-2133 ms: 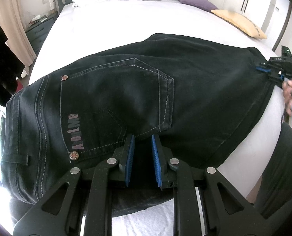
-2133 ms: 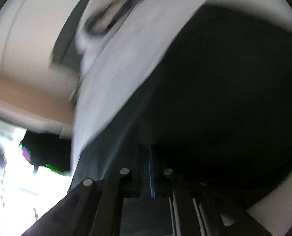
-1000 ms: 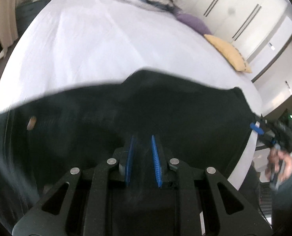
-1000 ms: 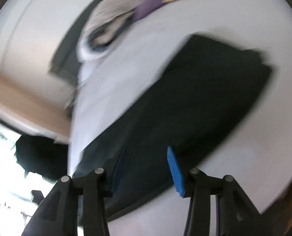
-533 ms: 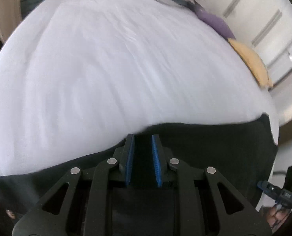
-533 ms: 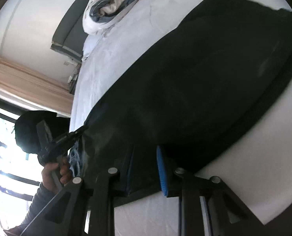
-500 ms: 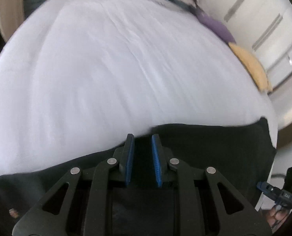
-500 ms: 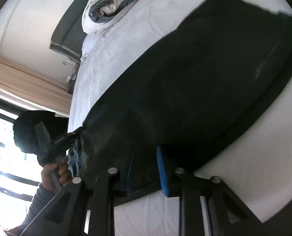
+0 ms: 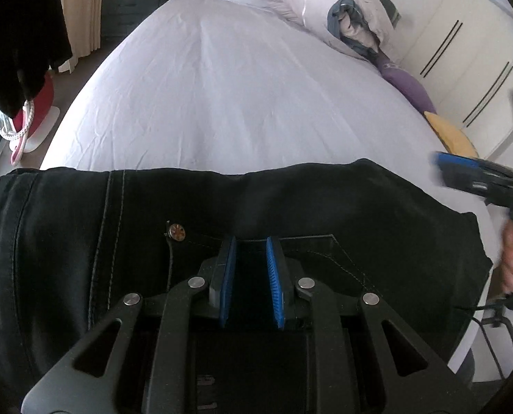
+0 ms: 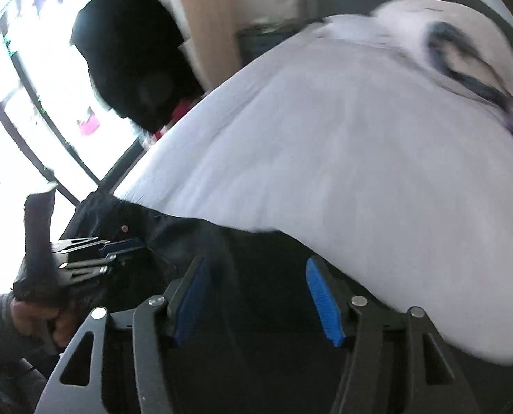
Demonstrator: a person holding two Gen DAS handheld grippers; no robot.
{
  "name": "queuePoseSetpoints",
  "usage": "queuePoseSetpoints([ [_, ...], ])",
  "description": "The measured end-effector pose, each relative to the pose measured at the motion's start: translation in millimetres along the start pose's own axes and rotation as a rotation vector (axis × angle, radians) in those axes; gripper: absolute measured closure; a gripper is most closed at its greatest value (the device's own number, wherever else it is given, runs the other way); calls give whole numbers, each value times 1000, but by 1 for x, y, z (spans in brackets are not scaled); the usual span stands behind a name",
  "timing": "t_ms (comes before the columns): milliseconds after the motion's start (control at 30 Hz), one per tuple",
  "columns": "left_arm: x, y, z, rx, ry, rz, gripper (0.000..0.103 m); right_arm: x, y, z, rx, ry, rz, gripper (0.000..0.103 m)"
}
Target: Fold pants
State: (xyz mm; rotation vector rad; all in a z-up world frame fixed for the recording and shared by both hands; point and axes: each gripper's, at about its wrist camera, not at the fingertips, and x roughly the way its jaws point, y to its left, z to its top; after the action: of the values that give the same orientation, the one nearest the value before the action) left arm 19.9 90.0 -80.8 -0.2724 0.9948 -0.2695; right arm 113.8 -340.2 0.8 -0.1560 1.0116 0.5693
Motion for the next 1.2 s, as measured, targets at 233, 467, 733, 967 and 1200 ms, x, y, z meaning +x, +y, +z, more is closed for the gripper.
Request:
queuePoseSetpoints([
  [233,-7,-10,-17,-26,-33,-52,85,84,-30,4,81,120,-86,63],
  [467,-6,-13,-17,-16,-34,-42,86,8,-63,-11,363,-69,-108,66],
  [733,-1,-26,-18,33,-24,15,85,23,-72,-79,475,33,-18,103],
  [967,-1,-25,-15,13,-11,4,86,-115,-127,-146,748,-302,-219,38],
  [1200,-32,-76,0,56,-27,-150,85,-209,-212,-330,1236,-546,-205,31],
])
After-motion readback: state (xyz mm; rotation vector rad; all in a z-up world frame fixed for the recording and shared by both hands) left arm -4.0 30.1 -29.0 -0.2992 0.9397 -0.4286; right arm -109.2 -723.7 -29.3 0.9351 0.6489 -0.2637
